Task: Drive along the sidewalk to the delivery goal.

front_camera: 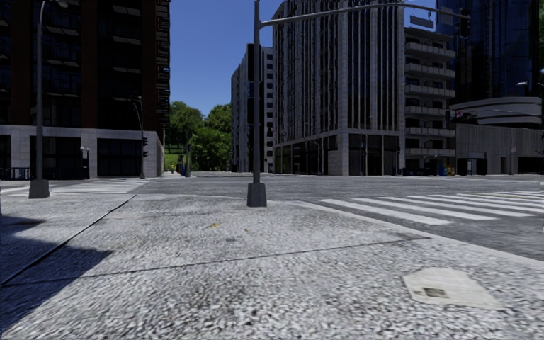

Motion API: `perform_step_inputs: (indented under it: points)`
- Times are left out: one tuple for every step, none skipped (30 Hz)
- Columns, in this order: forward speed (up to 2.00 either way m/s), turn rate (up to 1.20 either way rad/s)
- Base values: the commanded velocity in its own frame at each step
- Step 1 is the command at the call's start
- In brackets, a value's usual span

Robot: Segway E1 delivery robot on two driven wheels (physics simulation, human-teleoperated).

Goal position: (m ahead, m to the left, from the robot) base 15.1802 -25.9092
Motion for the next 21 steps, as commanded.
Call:
perform_step_inputs:
  points:
    - [1.74,-0.34]
    - [1.74,-0.34]
    - [1.74,-0.34]
    - [1.74,-0.34]
    - [1.74,-0.34]
    - [1.74,-0.34]
    - [1.74,-0.34]
    - [1.74,-0.34]
    - [1.74,-0.34]
    - [1.74,-0.33]
    - [1.75,-0.3]
    - [1.76,-0.29]
    - [1.76,-0.29]
    - [1.76,-0.29]
    - [1.76,-0.29]
    - [1.76,-0.29]
    - [1.76,-0.29]
    - [1.76,-0.29]
    - [1.76,-0.29]
    - [1.76,-0.29]
    - [1.76,-0.29]
